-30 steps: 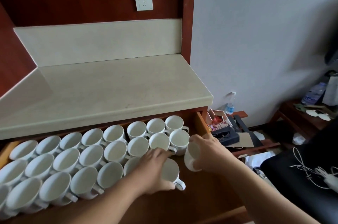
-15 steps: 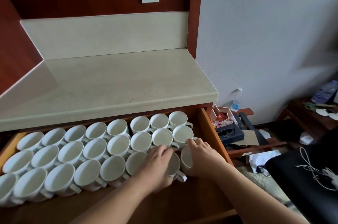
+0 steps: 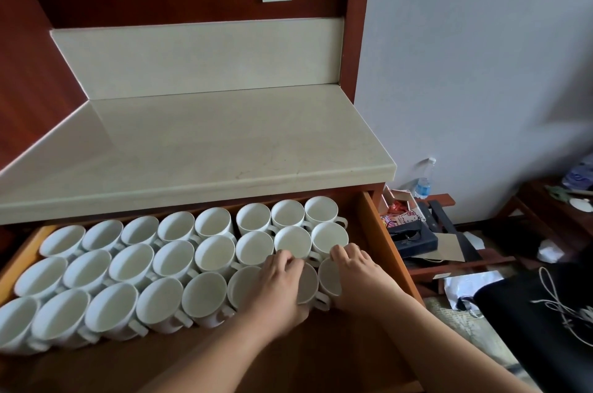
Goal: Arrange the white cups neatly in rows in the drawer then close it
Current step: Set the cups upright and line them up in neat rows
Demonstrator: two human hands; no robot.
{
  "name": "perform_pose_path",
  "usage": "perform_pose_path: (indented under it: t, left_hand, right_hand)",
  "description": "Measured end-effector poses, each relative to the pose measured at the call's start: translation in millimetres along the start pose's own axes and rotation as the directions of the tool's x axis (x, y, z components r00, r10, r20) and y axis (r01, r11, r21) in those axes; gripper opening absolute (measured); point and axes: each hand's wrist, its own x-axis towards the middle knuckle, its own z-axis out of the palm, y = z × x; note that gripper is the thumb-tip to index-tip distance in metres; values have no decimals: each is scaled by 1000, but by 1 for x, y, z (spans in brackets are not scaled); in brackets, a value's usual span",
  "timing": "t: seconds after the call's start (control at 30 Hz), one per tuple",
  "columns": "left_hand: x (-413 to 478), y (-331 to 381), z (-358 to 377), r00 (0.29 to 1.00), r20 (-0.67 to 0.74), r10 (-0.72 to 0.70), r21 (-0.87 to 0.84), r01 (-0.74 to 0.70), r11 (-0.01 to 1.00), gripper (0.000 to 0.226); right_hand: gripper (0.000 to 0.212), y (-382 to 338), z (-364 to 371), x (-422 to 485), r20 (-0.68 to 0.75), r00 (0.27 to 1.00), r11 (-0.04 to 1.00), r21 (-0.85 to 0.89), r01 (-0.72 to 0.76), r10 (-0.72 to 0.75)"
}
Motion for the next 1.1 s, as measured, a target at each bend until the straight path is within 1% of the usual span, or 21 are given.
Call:
perform_pose_path:
  t: [0.13, 0.2, 0.27, 0.3, 0.37, 0.43, 0.47, 0.6, 0.67, 0.73, 0.87, 1.1]
  left_hand:
    - [2, -3, 6, 998, -64, -16, 10, 17, 1000, 57]
    - [3, -2, 6, 998, -50, -35, 21, 36, 999, 55]
    - [2, -2, 5, 998, -56, -37, 6, 38, 999, 54]
    - [1, -2, 3, 998, -58, -24, 4, 24, 1000, 56]
    - [-1, -3, -8, 1000, -14, 5, 3, -5, 1000, 64]
    - [-5, -9, -24, 998, 55, 10, -25, -9, 1000, 74]
    - [-7, -14, -31, 998, 64, 22, -26, -21, 999, 76]
    - [-17, -38, -42, 994, 74, 83, -23, -81, 996, 73]
    - [-22, -44, -41, 991, 95, 96, -16, -95, 995, 71]
    - [-24, -45, -41, 990, 109, 90, -1, -90, 996, 69]
    - [-25, -43, -40, 990, 119, 77, -36, -73, 997, 59]
    - [-26, -43, -37, 993, 93, 74, -46, -70, 996, 50]
  right_hand:
    - [72, 3, 1, 1, -27, 999, 1000, 1, 30, -30]
    - [74, 5, 1, 0, -37, 998, 999, 14, 43, -42]
    - [77, 8, -1, -2, -43, 999, 997, 65, 32, -29]
    - [81, 11, -4, -5, -33, 999, 994, 111, 7, -3]
    - [95, 19, -10, -8, 2, 998, 978, 196, -69, 69]
    - [108, 26, -15, -9, 61, 989, 965, 216, -147, 137]
    - [111, 28, -16, -9, 83, 984, 962, 214, -170, 156]
    - [101, 24, -11, -6, 111, 982, 951, 253, -179, 155]
    - [100, 22, -10, -4, 114, 982, 946, 271, -179, 153]
    - [101, 22, -11, -4, 124, 981, 945, 272, -180, 151]
    - [104, 22, -13, -3, 129, 981, 941, 286, -179, 147]
    - [98, 20, -10, -3, 98, 987, 938, 311, -152, 127]
